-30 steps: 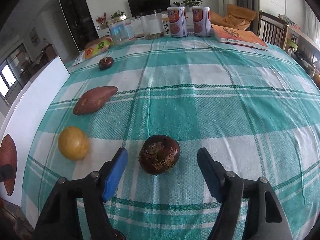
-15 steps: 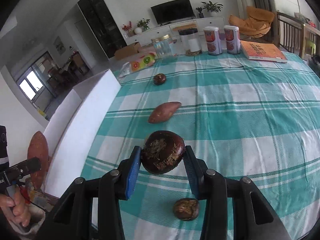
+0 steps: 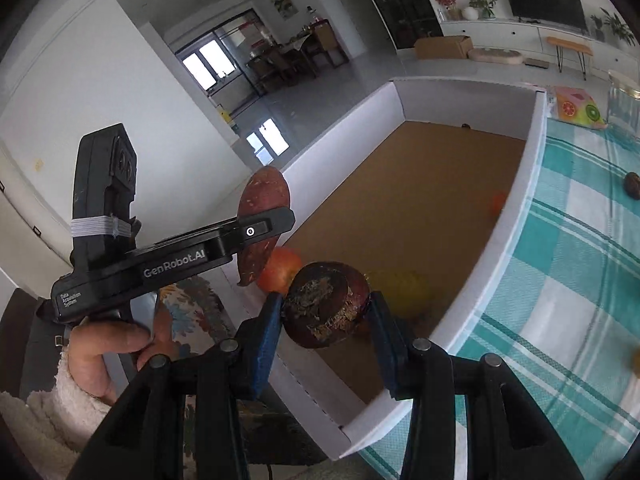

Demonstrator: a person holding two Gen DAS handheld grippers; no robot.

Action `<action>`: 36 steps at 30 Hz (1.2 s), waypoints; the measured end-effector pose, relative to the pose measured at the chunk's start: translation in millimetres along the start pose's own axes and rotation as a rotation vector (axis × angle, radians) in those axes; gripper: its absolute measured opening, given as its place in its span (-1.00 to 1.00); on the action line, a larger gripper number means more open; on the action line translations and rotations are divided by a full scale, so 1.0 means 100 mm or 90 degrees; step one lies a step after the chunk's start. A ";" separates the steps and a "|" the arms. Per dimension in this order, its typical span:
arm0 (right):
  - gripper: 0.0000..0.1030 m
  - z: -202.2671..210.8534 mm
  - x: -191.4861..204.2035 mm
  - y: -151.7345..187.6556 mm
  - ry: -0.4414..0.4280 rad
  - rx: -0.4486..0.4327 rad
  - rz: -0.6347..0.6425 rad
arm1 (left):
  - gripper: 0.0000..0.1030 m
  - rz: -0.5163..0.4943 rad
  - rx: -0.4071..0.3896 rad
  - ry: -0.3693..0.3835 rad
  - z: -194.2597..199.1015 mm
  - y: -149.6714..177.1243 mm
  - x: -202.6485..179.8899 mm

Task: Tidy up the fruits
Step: 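Carry both fruits into the white box and open both tools, then withdraw both tools from the box back over the table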

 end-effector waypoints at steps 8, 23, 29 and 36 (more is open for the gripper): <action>-0.05 -0.39 0.08 -0.16 0.049 0.022 0.023 | -0.04 0.009 0.018 -0.071 -0.33 0.09 0.18; 0.74 1.13 -1.52 0.92 0.313 -0.156 -0.102 | 0.57 -0.159 -0.045 0.082 -0.02 0.26 -1.35; 0.74 1.97 -2.62 1.67 0.461 -0.205 -0.239 | 0.57 -0.283 0.033 0.197 -0.16 0.75 -2.46; 0.74 2.54 -3.43 2.34 0.483 -0.288 -0.429 | 0.57 -0.345 0.103 0.199 -0.64 1.29 -3.03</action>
Point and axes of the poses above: each gripper's, at about its wrist camera, not at the fingertips, and z roughly against the way its jaws point, x to its left, y to its underside, the point moved 8 cm from there along -z, roughly the way its jaws point, and after that the axes turned 6 degrees about x, right-handed, at the moved point
